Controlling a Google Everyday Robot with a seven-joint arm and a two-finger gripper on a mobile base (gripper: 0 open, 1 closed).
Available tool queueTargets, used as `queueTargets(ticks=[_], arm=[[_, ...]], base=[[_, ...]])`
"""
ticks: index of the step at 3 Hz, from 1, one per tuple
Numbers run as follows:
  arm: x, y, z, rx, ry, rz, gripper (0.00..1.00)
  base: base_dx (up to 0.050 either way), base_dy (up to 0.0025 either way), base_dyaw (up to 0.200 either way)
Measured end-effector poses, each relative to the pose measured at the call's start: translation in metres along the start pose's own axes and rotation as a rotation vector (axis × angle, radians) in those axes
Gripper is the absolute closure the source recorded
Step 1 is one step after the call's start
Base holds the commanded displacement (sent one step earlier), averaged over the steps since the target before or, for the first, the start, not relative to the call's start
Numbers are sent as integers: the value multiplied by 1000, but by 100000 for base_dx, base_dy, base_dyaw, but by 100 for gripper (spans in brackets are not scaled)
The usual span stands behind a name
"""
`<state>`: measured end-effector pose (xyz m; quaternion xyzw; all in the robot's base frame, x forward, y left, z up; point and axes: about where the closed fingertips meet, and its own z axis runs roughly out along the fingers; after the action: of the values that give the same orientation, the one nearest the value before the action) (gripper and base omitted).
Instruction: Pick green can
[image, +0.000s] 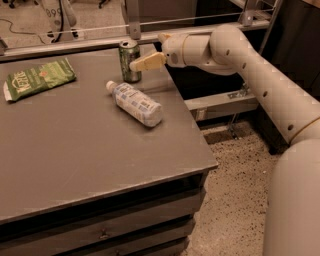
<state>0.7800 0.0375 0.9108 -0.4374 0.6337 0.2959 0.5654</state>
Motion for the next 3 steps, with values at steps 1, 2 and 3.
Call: queueTargets(ticks=[1, 2, 3], arm=[[7, 2, 18, -27, -14, 78, 0], [11, 5, 29, -66, -40, 160, 17], [8, 9, 30, -93, -67, 197, 41]], base=[[0, 0, 0], [0, 0, 0], [0, 0, 0]])
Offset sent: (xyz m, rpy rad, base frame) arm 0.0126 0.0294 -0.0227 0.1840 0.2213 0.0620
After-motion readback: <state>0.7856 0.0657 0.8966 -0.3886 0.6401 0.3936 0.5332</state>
